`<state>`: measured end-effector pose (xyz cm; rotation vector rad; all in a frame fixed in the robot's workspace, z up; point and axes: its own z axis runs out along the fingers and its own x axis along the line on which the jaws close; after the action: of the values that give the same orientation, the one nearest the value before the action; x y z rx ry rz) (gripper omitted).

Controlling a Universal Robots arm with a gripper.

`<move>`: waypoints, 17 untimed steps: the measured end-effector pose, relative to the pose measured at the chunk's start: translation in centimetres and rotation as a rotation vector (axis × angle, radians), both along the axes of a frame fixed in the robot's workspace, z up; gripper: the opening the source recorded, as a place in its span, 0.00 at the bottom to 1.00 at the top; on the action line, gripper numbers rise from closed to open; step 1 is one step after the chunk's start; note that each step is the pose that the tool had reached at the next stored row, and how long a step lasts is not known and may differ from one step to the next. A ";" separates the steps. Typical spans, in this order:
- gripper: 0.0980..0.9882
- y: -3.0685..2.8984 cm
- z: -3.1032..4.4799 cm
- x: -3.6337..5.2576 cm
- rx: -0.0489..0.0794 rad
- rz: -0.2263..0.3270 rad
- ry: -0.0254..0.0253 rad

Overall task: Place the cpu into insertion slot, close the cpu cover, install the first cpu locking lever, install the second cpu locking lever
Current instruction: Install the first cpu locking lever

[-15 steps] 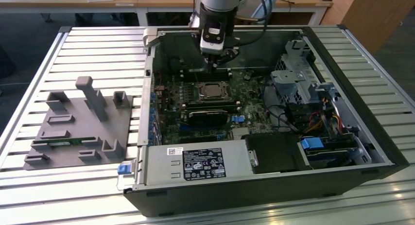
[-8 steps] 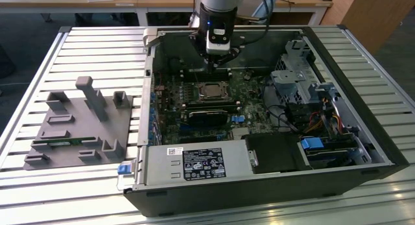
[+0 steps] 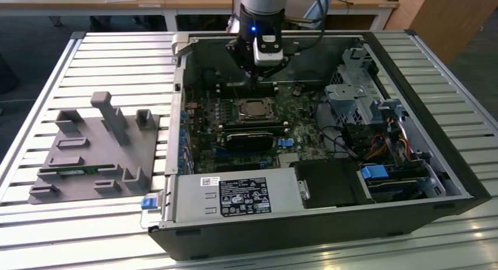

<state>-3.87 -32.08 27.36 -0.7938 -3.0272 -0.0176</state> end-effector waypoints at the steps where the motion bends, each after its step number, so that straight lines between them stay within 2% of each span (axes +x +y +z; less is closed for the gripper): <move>1: 0.03 0.00 0.00 0.00 0.000 0.013 -0.0020; 5: 0.03 0.00 0.01 0.00 0.001 0.078 -0.0037; 17: 0.03 0.00 -0.05 0.00 0.002 0.296 -0.0035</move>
<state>-3.88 -32.08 27.30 -0.3381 -3.1127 -0.0186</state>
